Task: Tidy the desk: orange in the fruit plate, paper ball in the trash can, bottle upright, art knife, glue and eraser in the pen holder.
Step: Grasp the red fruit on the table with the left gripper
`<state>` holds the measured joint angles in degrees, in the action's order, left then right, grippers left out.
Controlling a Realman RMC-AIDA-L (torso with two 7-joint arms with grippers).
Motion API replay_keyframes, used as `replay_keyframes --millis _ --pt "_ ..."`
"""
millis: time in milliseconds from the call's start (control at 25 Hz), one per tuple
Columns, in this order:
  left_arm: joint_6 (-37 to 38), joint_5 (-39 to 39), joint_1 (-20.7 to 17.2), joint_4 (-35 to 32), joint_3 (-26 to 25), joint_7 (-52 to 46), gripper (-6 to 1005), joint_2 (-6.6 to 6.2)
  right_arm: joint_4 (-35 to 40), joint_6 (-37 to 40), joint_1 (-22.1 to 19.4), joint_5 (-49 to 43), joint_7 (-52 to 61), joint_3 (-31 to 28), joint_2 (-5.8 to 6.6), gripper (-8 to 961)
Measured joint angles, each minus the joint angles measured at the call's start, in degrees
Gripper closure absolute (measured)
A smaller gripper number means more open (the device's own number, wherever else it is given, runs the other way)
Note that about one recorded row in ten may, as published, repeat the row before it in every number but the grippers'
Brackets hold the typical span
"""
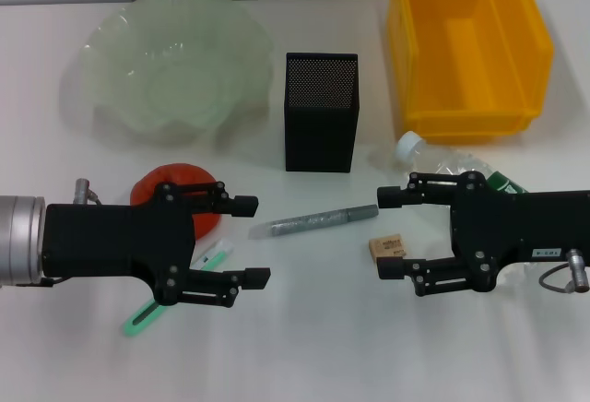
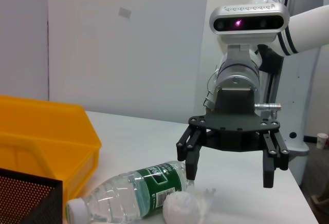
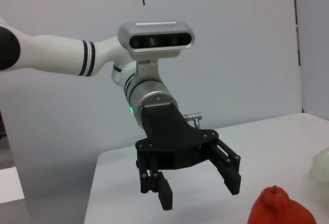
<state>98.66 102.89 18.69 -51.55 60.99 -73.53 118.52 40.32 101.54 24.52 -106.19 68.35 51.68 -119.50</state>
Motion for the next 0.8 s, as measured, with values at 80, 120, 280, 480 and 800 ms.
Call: replay_keyframes --millis 80,120,280,480,800 --pt "-0.1 0.0 0.0 0.3 0.0 0.5 200 0.01 -0.3 -0.4 -0.2 0.4 0.0 0.2 -0.03 156" --pt "-0.1 0.0 -0.1 0.6 0.0 1.2 200 0.02 -0.7 -0.6 -0.1 0.6 0.0 0.4 -0.04 156" --pt "0.2 -1.2 -0.3 1.6 0.0 3.0 201 0.03 -2.1 -0.8 0.1 0.6 -0.1 0.3 -0.04 155" --pt "-1.2 -2.9 -0.2 1.6 0.0 3.2 201 0.12 -3.1 -1.0 0.0 0.7 -0.1 0.0 -0.03 156" --pt "-13.5 -12.2 -0.7 5.9 -0.1 6.6 202 0.2 -8.1 -1.2 0.3 3.3 -4.8 -0.1 0.06 155"
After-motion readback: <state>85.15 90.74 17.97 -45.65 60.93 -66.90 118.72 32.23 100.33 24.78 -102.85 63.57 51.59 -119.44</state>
